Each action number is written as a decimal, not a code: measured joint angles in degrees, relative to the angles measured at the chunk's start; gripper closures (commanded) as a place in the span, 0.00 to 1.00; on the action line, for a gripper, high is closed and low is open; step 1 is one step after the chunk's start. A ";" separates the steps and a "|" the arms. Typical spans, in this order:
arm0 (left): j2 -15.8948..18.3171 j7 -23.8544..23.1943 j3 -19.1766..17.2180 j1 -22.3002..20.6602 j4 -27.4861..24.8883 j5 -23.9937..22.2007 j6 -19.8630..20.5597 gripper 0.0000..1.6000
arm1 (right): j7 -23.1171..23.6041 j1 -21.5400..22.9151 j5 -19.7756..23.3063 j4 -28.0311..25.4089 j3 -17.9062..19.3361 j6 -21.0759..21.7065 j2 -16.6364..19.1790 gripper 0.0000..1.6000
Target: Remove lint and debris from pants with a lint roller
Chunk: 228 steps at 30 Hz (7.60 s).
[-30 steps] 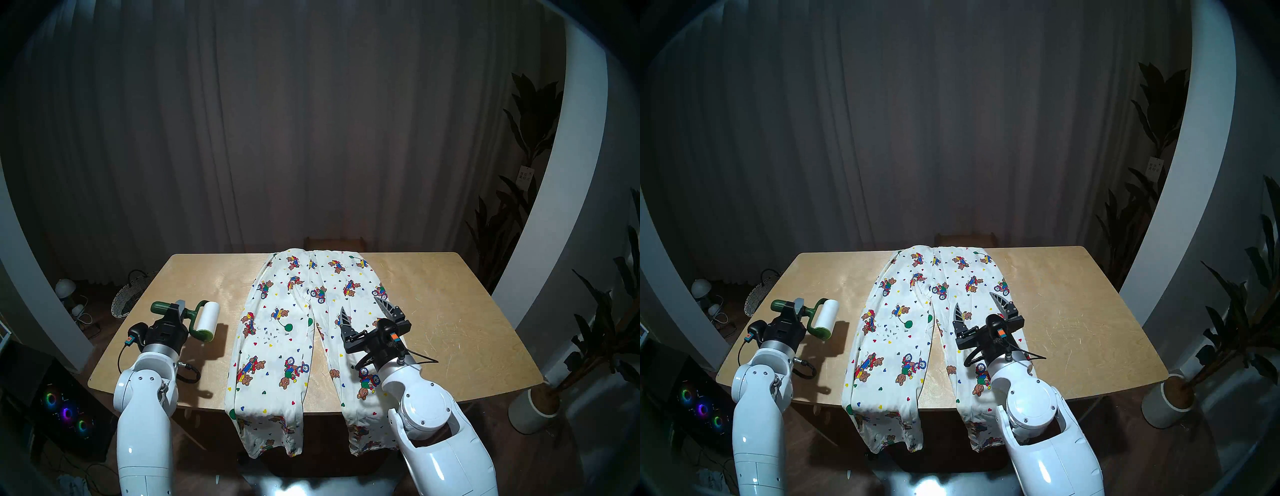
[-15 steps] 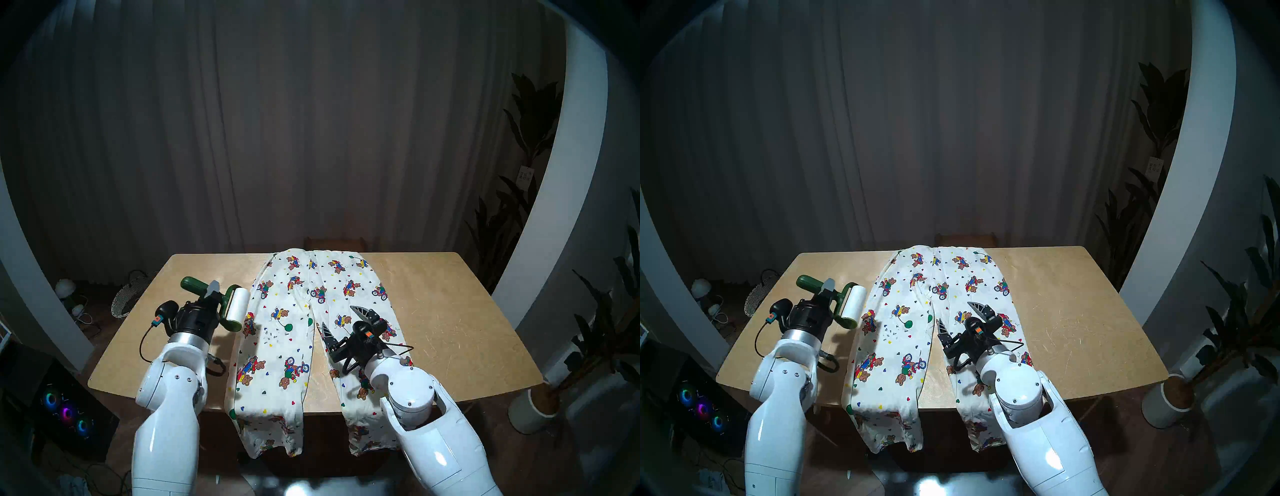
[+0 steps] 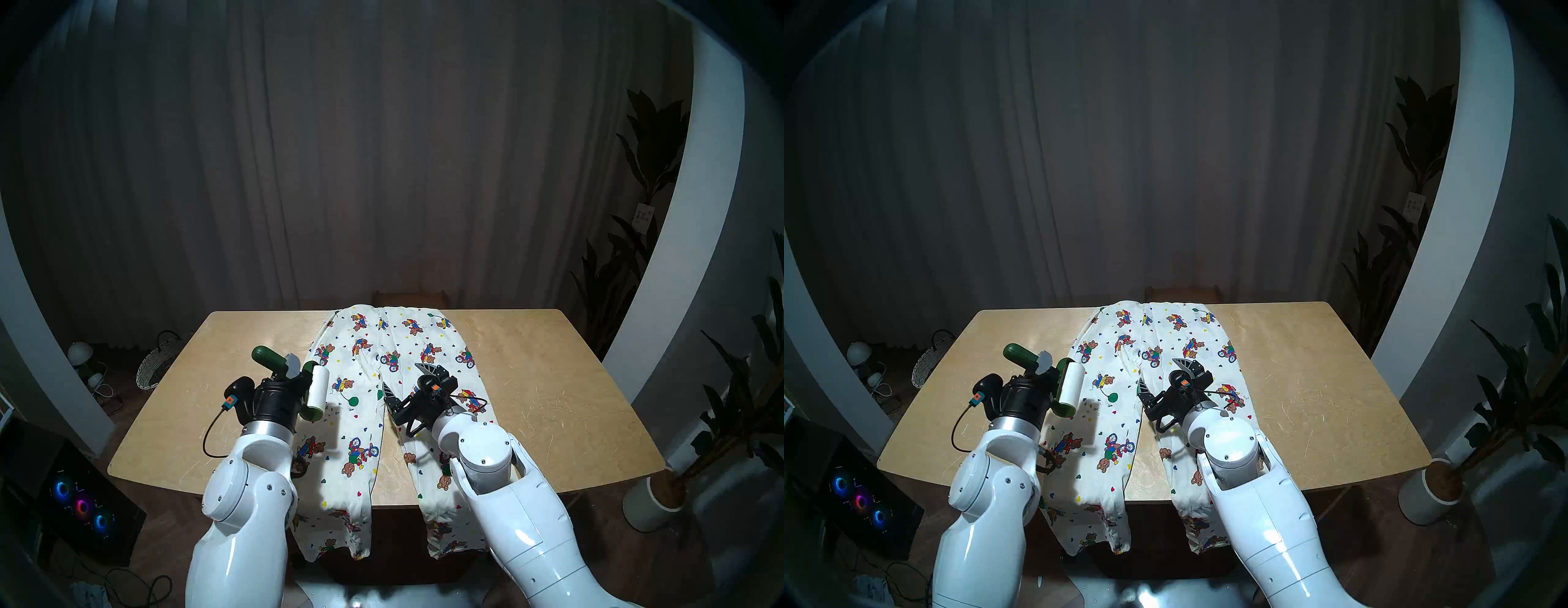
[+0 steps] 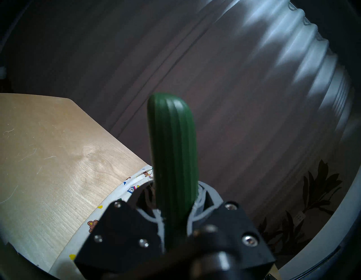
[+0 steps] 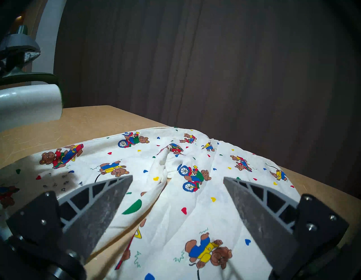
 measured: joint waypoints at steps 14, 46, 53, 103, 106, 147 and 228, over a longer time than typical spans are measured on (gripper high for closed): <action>1.44 0.24 5.19 -0.65 4.02 9.77 -11.91 1.00 | 0.21 5.70 1.06 11.51 -0.62 -5.51 -2.04 0.00; 4.45 -1.41 8.43 -7.01 10.69 13.04 -7.45 1.00 | -6.75 2.01 -2.22 12.24 -0.15 -10.07 -1.44 0.00; 3.86 0.87 9.24 -8.71 13.68 15.26 -7.31 1.00 | -5.78 2.54 -2.19 12.58 0.14 -9.98 -1.10 0.00; 4.85 0.87 9.36 -10.32 16.21 15.15 -6.27 1.00 | -1.69 9.79 -3.34 20.26 -3.38 -14.49 -0.46 0.00; 4.91 1.37 9.61 -10.46 16.06 15.21 -4.99 1.00 | 0.36 9.53 -3.22 18.20 -3.39 -11.72 0.46 0.00; 3.39 3.42 11.62 -13.04 18.64 15.22 -2.32 1.00 | 6.51 11.53 -4.83 14.11 -5.60 -1.35 4.03 0.00; 5.17 0.58 4.87 -7.94 15.21 5.19 3.57 1.00 | 11.62 14.91 -7.73 12.54 -9.90 4.08 6.78 0.00</action>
